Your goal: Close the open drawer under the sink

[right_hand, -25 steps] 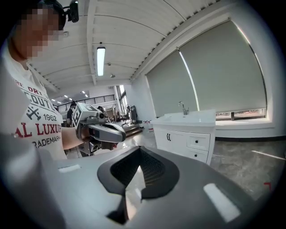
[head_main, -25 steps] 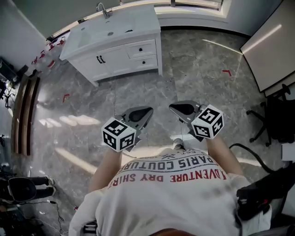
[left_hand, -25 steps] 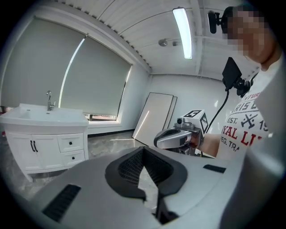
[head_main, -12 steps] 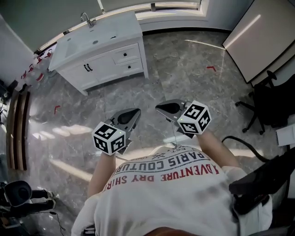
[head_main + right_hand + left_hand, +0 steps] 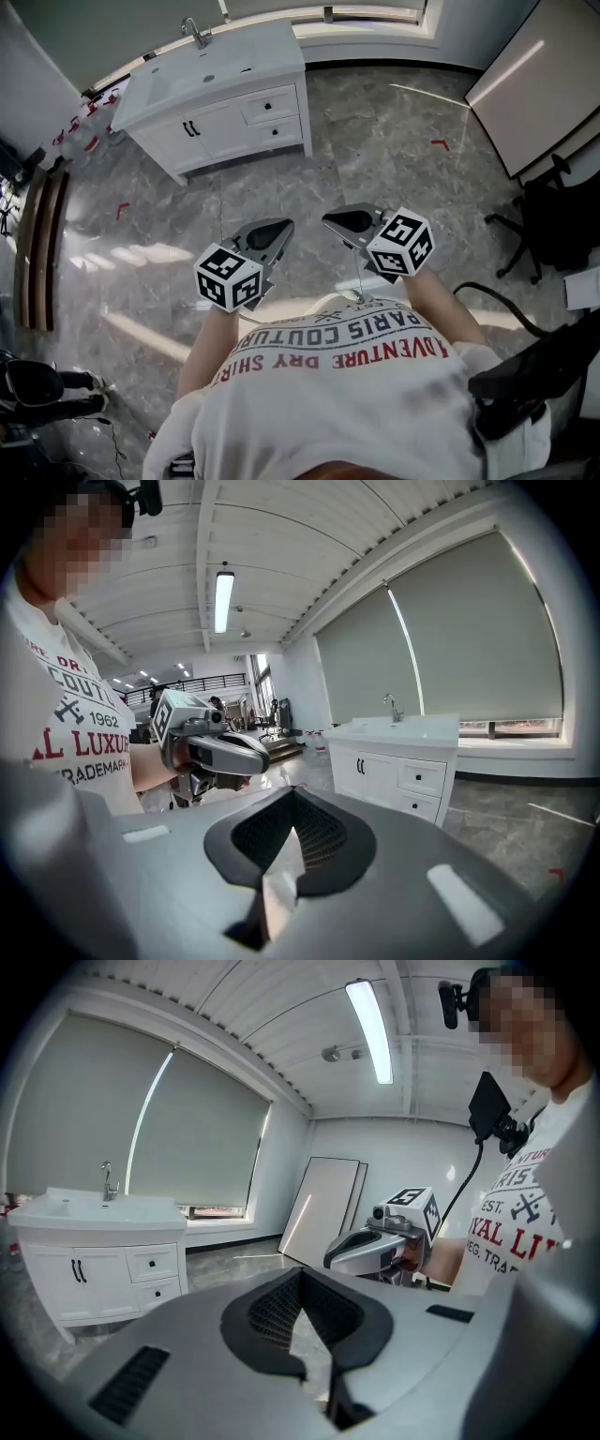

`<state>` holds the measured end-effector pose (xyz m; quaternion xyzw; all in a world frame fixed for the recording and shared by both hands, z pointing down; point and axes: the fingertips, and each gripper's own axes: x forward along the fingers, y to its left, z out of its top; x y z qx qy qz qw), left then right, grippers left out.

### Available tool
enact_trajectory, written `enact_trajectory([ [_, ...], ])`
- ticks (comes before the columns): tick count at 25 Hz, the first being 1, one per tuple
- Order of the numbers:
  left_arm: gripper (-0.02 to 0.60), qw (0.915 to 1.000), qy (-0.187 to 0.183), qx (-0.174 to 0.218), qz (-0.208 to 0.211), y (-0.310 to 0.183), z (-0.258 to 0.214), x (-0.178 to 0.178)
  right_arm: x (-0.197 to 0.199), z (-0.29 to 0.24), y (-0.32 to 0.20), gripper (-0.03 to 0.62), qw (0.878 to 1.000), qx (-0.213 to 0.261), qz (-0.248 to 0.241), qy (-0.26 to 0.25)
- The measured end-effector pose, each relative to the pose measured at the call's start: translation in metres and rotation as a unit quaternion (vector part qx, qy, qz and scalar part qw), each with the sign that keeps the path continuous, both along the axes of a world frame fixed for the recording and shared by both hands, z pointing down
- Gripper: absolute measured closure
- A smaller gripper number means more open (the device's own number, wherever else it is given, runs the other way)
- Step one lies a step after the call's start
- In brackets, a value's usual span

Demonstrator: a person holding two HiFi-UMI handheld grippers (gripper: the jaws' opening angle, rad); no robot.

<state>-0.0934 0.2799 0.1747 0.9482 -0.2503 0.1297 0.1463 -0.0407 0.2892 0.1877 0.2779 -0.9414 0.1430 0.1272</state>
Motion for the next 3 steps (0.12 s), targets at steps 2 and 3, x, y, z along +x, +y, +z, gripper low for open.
enact_trajectory([
  [2,0.579,1.0000,-0.002,0.002,0.003,-0.0007,0.0003,0.0004,-0.0003,-0.0013,-0.0013,0.594,1.000,0.000,0.000,-0.002],
  [3,0.580,1.0000,-0.004,0.003,0.004,-0.0012,0.0005,0.0005,-0.0005,-0.0021,-0.0021,0.594,1.000,0.000,0.001,-0.004],
])
